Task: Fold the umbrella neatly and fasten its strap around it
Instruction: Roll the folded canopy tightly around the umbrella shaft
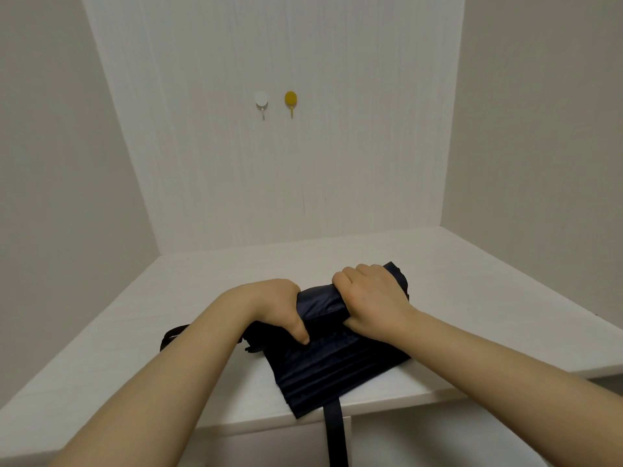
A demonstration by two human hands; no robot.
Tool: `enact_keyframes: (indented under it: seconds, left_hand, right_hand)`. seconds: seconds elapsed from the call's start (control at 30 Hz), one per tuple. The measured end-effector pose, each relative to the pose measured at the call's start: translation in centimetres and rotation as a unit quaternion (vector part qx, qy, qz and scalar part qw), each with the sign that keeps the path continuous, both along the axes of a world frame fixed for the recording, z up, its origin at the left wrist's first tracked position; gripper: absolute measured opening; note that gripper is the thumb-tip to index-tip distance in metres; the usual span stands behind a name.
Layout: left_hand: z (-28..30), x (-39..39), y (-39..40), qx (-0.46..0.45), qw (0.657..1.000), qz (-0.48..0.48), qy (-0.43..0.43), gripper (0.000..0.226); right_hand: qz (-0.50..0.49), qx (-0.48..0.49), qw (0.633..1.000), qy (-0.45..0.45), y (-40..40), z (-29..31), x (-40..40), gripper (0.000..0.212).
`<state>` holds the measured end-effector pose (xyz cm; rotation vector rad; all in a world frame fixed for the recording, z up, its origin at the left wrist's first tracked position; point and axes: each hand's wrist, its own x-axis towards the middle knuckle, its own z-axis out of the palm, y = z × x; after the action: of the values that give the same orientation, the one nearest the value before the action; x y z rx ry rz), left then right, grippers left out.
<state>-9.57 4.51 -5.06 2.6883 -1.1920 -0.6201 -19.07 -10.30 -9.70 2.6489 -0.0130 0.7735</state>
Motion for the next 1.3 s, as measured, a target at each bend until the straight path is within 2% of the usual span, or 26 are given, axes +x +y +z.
enact_keyframes:
  seconds: [0.17, 0.47, 0.57, 0.67, 0.8, 0.93, 1.1, 1.3]
  left_hand:
    - [-0.7, -0.3, 0.3, -0.019, 0.999, -0.007, -0.03, 0.051]
    - [-1.1, -0.6, 0.3, -0.072, 0.991, -0.002, -0.113, 0.037]
    - [-0.4, -0.8, 0.3, -0.083, 0.986, 0.008, -0.146, 0.035]
    - [0.2, -0.9, 0.3, -0.06, 0.969, -0.003, -0.24, 0.034]
    - [0.6, -1.4, 0.1, -0.07, 0.936, -0.033, -0.343, 0.031]
    - [0.4, -1.7, 0.3, -0.092, 0.912, -0.036, -0.399, 0.036]
    - [0.0, -2.2, 0.4, -0.101, 0.904, -0.024, -0.416, 0.04]
    - [-0.4, -2.6, 0.0, -0.084, 0.888, -0.018, -0.452, 0.038]
  right_hand:
    - [0.006, 0.011, 1.0, -0.007, 0.2, -0.2, -0.2, 0.039]
    - [0.013, 0.016, 1.0, -0.019, 0.1, 1.0, -0.3, 0.041]
    - [0.018, 0.031, 0.999, 0.039, 0.1, 2.9, -0.7, 0.047]
    - [0.032, 0.096, 0.986, 0.131, 1.1, 5.0, -1.8, 0.064]
    - [0.017, 0.147, 0.974, 0.171, 1.8, 6.0, -1.7, 0.057]
    - [-0.033, 0.241, 0.935, 0.26, 0.9, 7.5, -1.7, 0.08]
    - [-0.04, 0.354, 0.871, 0.34, -0.2, 8.2, -1.8, 0.068]
    - [-0.08, 0.368, 0.845, 0.38, -0.8, 7.8, -1.1, 0.064]
